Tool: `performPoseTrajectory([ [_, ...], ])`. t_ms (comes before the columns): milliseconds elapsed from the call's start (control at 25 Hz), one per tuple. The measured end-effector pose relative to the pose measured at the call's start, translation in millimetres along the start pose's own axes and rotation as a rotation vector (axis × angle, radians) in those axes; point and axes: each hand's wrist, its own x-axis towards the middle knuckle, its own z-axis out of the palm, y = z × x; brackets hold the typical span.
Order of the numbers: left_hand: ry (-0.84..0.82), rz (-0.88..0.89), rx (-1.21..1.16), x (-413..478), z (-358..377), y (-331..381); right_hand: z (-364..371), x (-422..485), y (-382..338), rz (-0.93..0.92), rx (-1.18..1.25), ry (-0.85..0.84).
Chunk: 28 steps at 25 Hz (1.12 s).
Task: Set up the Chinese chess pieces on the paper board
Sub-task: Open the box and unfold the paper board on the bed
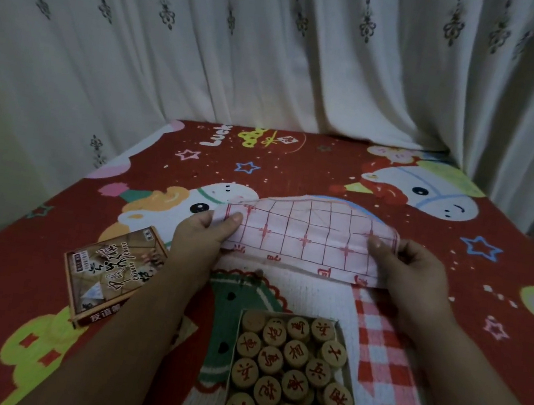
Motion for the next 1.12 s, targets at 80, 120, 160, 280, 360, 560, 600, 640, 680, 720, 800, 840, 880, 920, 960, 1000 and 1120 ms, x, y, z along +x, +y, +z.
performPoseTrajectory([
  [80, 0.008, 0.037, -0.008, -4.0, 1.7, 2.1, -0.4, -1.6, -1.3, -0.026, 0.026, -0.002],
  [120, 0.024, 0.052, -0.002, -5.1, 2.0, 3.4, -0.7, -2.6, -2.1, -0.041, 0.019, -0.004],
  [160, 0.046, 0.074, 0.018, -5.3, 2.4, 4.0, -0.3, -3.0, -1.7, -0.059, -0.001, 0.002],
  [280, 0.158, 0.147, 0.188, -4.1, 3.1, 3.1, 1.6, -4.8, -0.5, -0.181, -0.095, 0.054],
  [360, 0.174, 0.205, 0.303, -0.3, 3.4, -1.4, 2.0, -4.5, 0.3, -0.262, -0.12, 0.13],
  [560, 0.131, 0.209, 0.325, 0.2, 3.5, -2.2, 0.6, 0.5, 4.3, -0.32, -0.134, 0.232],
  [600, 0.13, 0.196, 0.33, -3.3, 4.1, 0.2, 0.4, 0.7, 5.1, -0.33, -0.142, 0.232],
  [640, 0.128, 0.183, 0.35, -5.0, 5.6, 2.2, 0.2, 1.5, 5.9, -0.355, -0.157, 0.235],
  [680, 0.118, 0.157, 0.379, -7.1, 6.8, 4.5, 0.1, 2.2, 6.6, -0.4, -0.177, 0.241],
  [720, 0.107, 0.133, 0.401, -9.3, 8.2, 7.9, -0.1, 3.0, 6.4, -0.455, -0.199, 0.257],
  [800, 0.054, 0.075, 0.417, -13.5, 11.4, 14.8, -1.3, 5.3, 5.0, -0.539, -0.203, 0.304],
  [840, 0.021, 0.061, 0.428, -14.7, 12.2, 17.2, -1.9, 5.1, 3.2, -0.569, -0.185, 0.312],
  [880, -0.007, 0.062, 0.433, -16.1, 12.7, 18.3, -1.7, 3.5, -0.2, -0.583, -0.162, 0.308],
  [920, -0.026, 0.068, 0.428, -19.7, 13.4, 19.7, -1.0, 1.8, -3.6, -0.576, -0.136, 0.297],
  [960, -0.054, 0.094, 0.424, -21.4, 13.5, 18.5, 0.0, 0.0, -7.1, -0.558, -0.109, 0.295],
  [1000, -0.078, 0.114, 0.414, -24.6, 14.6, 18.0, 0.7, -1.7, -10.3, -0.546, -0.086, 0.298],
  [1120, -0.128, 0.108, 0.4, -26.9, 17.4, 16.9, 1.6, -4.8, -19.7, -0.562, -0.035, 0.308],
])
